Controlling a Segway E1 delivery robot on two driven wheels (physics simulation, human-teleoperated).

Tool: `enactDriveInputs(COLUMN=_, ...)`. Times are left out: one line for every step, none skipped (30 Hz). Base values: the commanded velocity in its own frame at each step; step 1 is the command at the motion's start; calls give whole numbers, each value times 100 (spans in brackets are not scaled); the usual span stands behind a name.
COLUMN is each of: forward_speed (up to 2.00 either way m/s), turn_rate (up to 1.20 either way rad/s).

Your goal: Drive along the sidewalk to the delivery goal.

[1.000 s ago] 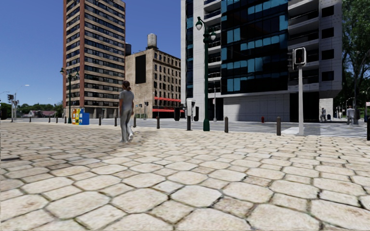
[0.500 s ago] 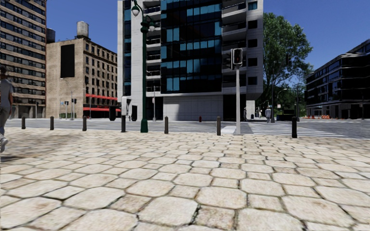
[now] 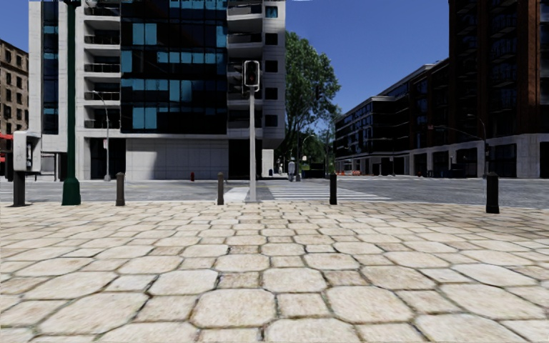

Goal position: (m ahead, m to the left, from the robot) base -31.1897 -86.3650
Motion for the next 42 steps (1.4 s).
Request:
enactDriveInputs(forward_speed=200, turn_rate=-84)
enactDriveInputs(forward_speed=200, turn_rate=-85)
enactDriveInputs(forward_speed=200, turn_rate=-85)
enactDriveInputs(forward_speed=200, turn_rate=-85)
enactDriveInputs(forward_speed=200, turn_rate=-85)
enactDriveInputs(forward_speed=200, turn_rate=-85)
enactDriveInputs(forward_speed=200, turn_rate=-85)
enactDriveInputs(forward_speed=200, turn_rate=-85)
enactDriveInputs(forward_speed=200, turn_rate=-85)
enactDriveInputs(forward_speed=200, turn_rate=-85)
enactDriveInputs(forward_speed=200, turn_rate=-85)
enactDriveInputs(forward_speed=200, turn_rate=-86)
enactDriveInputs(forward_speed=200, turn_rate=-89)
enactDriveInputs(forward_speed=200, turn_rate=-92)
enactDriveInputs(forward_speed=200, turn_rate=-92)
enactDriveInputs(forward_speed=200, turn_rate=-92)
enactDriveInputs(forward_speed=200, turn_rate=-92)
enactDriveInputs(forward_speed=200, turn_rate=-92)
enactDriveInputs(forward_speed=200, turn_rate=-92)
enactDriveInputs(forward_speed=200, turn_rate=-92)
enactDriveInputs(forward_speed=200, turn_rate=-92)
enactDriveInputs(forward_speed=200, turn_rate=-92)
enactDriveInputs(forward_speed=200, turn_rate=-92)
enactDriveInputs(forward_speed=200, turn_rate=-92)
enactDriveInputs(forward_speed=200, turn_rate=-92)
enactDriveInputs(forward_speed=200, turn_rate=-92)
enactDriveInputs(forward_speed=200, turn_rate=-92)
enactDriveInputs(forward_speed=200, turn_rate=-92)
enactDriveInputs(forward_speed=200, turn_rate=-92)
enactDriveInputs(forward_speed=200, turn_rate=-92)
enactDriveInputs(forward_speed=200, turn_rate=-92)
enactDriveInputs(forward_speed=200, turn_rate=-92)
enactDriveInputs(forward_speed=200, turn_rate=-92)
enactDriveInputs(forward_speed=200, turn_rate=-92)
enactDriveInputs(forward_speed=200, turn_rate=-92)
enactDriveInputs(forward_speed=200, turn_rate=-92)
enactDriveInputs(forward_speed=200, turn_rate=-92)
enactDriveInputs(forward_speed=200, turn_rate=-92)
enactDriveInputs(forward_speed=200, turn_rate=-92)
enactDriveInputs(forward_speed=200, turn_rate=-92)
enactDriveInputs(forward_speed=200, turn_rate=-92)
enactDriveInputs(forward_speed=200, turn_rate=-92)
